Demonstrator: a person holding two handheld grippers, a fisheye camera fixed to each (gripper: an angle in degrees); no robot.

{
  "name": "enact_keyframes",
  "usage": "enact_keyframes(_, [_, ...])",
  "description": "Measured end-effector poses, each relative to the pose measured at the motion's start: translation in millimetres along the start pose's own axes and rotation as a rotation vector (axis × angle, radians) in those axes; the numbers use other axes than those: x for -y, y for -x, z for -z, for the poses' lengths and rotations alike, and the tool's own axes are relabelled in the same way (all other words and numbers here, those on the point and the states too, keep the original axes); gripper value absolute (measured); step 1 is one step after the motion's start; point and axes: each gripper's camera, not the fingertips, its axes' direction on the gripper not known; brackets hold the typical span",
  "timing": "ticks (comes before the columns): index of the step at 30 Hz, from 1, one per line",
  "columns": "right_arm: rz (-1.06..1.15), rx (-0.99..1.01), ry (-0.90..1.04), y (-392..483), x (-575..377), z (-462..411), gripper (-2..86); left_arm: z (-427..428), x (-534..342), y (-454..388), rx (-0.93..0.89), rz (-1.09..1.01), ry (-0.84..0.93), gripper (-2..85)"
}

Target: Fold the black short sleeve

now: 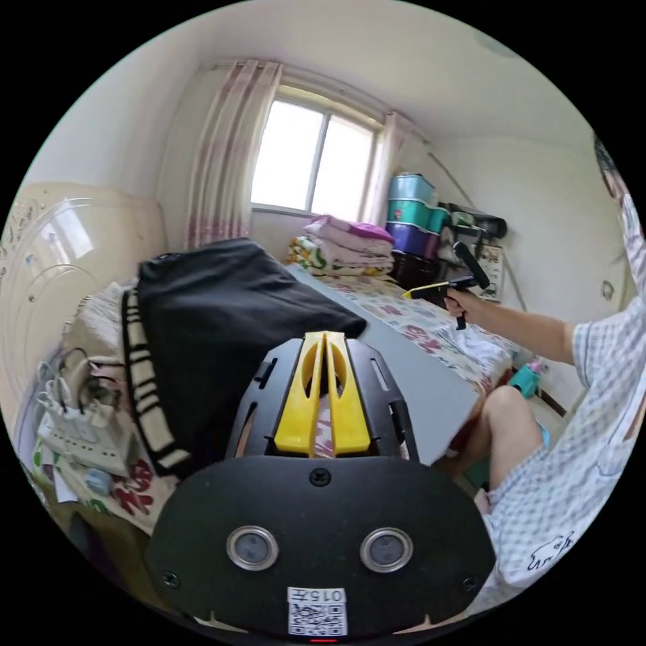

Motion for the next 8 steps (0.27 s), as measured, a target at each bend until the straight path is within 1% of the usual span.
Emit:
enact_keyframes(2, [-0.098, -0.059, 0.001, -78, -36, 50, -0.5, -48, 12, -37, -0.077, -0.021, 0.099, -0.8])
enact_keyframes(3, [-0.123, -0.079, 0.004, -96, -44, 62, -0.5, -61, 17, -46, -0.089, -0.026, 0.119, -0.8])
enact_keyframes(5, [-0.219, -0.164, 0.012, -160, -66, 111, 0.0, -109, 40, -84, -0.154, -0.045, 0.171, -0.8])
enact_keyframes(6, [-0.239, -0.177, 0.01, -174, -69, 123, 0.2, -121, 46, -94, -0.17, -0.049, 0.18, -0.8])
enact_keyframes(8, [-0.302, -0.199, -0.004, -228, -68, 169, 1.5, -173, 76, -134, -0.217, -0.07, 0.218, -0.8])
